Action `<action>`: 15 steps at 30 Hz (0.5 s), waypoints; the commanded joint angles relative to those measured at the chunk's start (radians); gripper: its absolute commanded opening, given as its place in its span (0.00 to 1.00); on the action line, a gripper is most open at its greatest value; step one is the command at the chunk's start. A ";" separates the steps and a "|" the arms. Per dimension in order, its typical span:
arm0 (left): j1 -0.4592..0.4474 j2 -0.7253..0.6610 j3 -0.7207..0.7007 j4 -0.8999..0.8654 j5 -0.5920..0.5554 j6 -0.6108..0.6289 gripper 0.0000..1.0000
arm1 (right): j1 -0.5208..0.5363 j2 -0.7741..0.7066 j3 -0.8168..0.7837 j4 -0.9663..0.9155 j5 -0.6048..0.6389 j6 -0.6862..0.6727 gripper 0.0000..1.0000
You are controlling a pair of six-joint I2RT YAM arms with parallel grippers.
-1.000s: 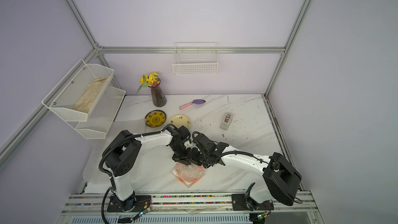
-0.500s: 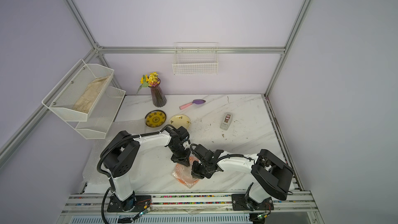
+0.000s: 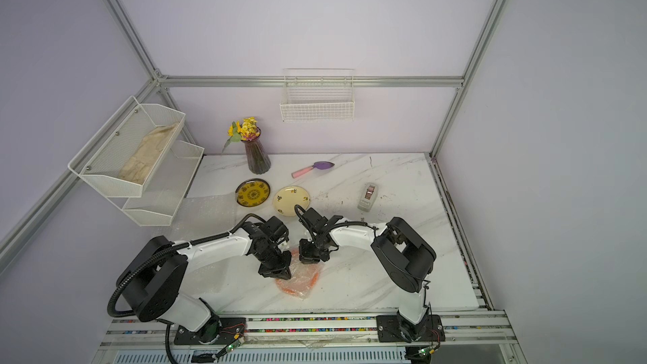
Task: Wrap dinner plates in bubble wrap
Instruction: Wrap the plate in the bubble wrap.
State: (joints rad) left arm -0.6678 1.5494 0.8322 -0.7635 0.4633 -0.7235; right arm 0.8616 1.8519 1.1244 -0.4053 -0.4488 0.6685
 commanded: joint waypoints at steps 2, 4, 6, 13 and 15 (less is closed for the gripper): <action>-0.001 -0.004 0.036 -0.045 -0.019 -0.037 0.12 | -0.026 0.033 -0.039 -0.035 0.105 -0.131 0.00; 0.003 -0.022 0.126 -0.057 -0.037 -0.042 0.13 | -0.026 0.011 -0.065 -0.010 0.094 -0.155 0.00; 0.017 -0.036 0.186 -0.073 -0.044 -0.044 0.13 | -0.026 -0.002 -0.080 0.001 0.073 -0.178 0.00; 0.055 0.018 0.198 0.036 0.103 -0.061 0.12 | -0.026 -0.020 -0.106 0.023 0.060 -0.190 0.00; 0.044 0.039 0.154 0.083 0.139 -0.065 0.12 | -0.026 -0.023 -0.105 0.016 0.072 -0.186 0.00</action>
State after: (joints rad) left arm -0.6113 1.5612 0.9882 -0.7506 0.5011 -0.7685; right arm 0.8471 1.8126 1.0554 -0.3290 -0.4656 0.5053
